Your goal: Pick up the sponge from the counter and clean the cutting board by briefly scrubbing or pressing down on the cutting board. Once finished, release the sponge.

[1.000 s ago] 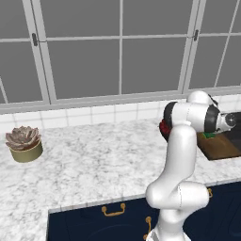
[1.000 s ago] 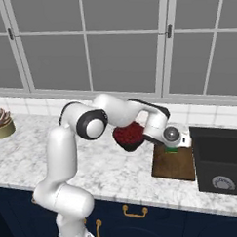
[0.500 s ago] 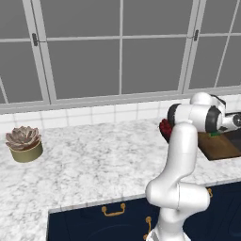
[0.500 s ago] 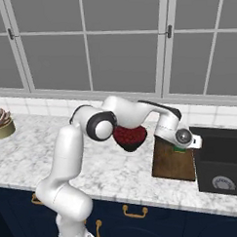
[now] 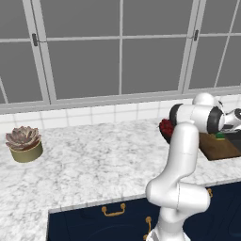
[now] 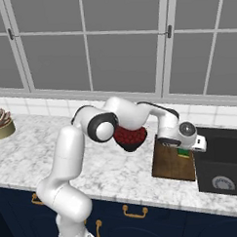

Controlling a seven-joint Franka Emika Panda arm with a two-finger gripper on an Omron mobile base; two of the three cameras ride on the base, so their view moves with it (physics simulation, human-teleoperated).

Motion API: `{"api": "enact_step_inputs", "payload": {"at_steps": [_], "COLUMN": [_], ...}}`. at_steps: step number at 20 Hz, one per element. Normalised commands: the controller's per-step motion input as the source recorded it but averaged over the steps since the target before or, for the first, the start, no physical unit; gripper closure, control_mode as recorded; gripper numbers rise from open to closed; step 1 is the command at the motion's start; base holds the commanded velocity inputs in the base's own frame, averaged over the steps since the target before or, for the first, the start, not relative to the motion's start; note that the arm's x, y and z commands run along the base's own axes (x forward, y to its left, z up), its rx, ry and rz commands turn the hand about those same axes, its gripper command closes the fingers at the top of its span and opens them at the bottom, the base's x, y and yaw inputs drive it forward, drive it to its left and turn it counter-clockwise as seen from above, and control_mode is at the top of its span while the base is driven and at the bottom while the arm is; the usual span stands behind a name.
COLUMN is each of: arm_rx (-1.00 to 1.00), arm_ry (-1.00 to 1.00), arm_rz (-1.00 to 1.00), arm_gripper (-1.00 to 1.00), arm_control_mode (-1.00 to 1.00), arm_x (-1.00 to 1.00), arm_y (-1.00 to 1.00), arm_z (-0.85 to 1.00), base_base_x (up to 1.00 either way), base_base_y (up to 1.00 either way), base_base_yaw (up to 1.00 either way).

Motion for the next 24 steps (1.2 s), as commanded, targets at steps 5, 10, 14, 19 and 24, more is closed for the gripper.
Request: {"api": "enact_step_inputs", "payload": {"at_steps": [5,10,14,19,24], "arm_rx": [0.00,0.00,0.00,0.00,0.00], "arm_ry": [0.22,0.10,0.00,0.06,0.01], "arm_rz": [0.00,0.00,0.00,0.00,0.00], "arm_gripper": [1.00,1.00,1.00,1.00,1.00], "arm_control_mode": [-1.00,-1.00,-1.00,-1.00,-1.00], "arm_x": [-0.97,-1.00,-1.00,-1.00,-1.00], "arm_y": [-0.35,-0.23,-0.11,0.00,0.00], "arm_z": [-0.71,-0.58,-0.54,-0.96,-0.46], "base_base_x": [0.00,0.00,0.00,0.00,0.00], "base_base_y": [0.00,0.00,0.00,0.00,0.00], "base_base_yaw": [0.00,0.00,0.00,0.00,0.00]}}
